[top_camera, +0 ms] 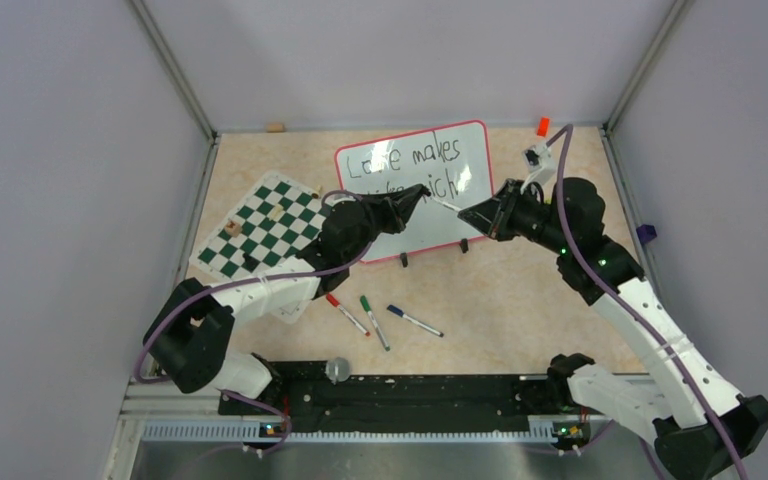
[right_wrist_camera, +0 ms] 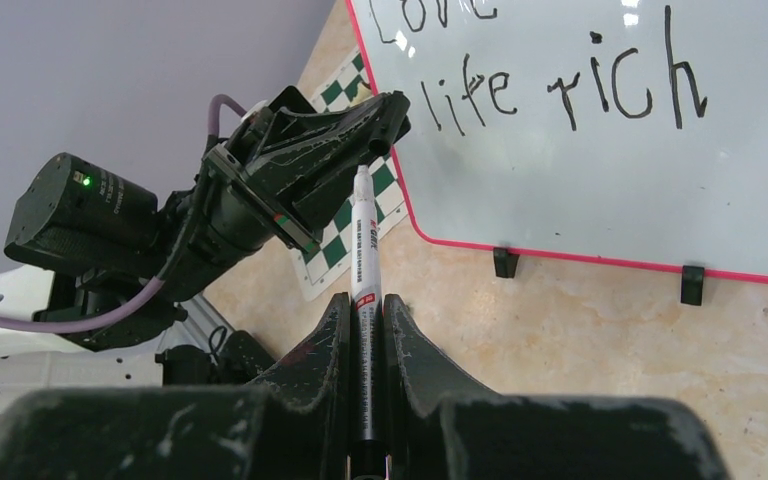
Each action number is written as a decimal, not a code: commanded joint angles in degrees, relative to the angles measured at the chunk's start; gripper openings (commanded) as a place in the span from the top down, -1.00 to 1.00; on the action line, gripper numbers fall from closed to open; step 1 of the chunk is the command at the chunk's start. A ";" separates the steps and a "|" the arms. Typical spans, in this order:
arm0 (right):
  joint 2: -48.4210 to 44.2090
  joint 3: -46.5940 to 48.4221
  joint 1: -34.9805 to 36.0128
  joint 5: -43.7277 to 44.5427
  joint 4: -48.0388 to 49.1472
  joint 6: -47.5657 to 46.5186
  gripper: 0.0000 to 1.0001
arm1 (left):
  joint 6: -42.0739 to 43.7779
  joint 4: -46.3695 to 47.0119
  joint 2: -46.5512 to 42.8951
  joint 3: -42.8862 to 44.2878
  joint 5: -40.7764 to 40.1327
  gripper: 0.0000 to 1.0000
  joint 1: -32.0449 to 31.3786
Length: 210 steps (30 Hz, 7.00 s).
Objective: Write a sentence on the whiteboard
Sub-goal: Insert the whiteboard marker without the cap into the pen cap, then put down the whiteboard marker at the center of the board.
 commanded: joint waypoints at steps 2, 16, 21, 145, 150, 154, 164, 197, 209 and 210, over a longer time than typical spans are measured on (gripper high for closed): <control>-1.16 0.46 -0.34 -0.03 0.41 -1.24 1.00 | -0.54 3.49 0.06 0.29 0.10 1.00 0.36; 1.36 0.98 -0.34 -0.21 2.80 -1.18 1.00 | -0.71 3.77 -0.38 -0.17 1.53 1.00 0.40; 1.41 1.18 -0.32 0.06 3.00 -1.19 1.00 | -0.84 4.09 -0.58 -0.78 2.06 1.00 0.45; 5.07 3.39 1.75 11.70 4.10 -0.49 1.00 | 6.21 6.75 2.20 4.76 6.99 1.00 -0.79; 8.25 6.43 7.58 23.38 5.59 -4.94 1.00 | 9.11 7.88 4.34 8.10 6.57 1.00 -2.61; 11.68 9.41 11.70 30.07 6.88 -8.91 1.00 | 9.93 11.13 7.07 11.64 7.90 1.00 -3.95; 15.15 14.89 12.23 34.60 8.60 -16.15 1.00 | 14.16 5.90 7.44 20.70 18.54 1.00 -6.35; -8.65 -2.02 9.61 16.25 -16.40 -3.21 1.00 | 47.64 -44.54 -13.82 18.71 16.35 -0.97 2.73; -7.68 -16.35 6.29 5.10 -4.35 1.10 1.00 | 65.83 -51.71 -24.36 12.09 7.88 -0.88 6.42; -6.95 -17.33 5.87 3.65 -2.63 1.79 1.00 | 67.52 -52.37 -24.77 12.09 7.91 -0.88 6.57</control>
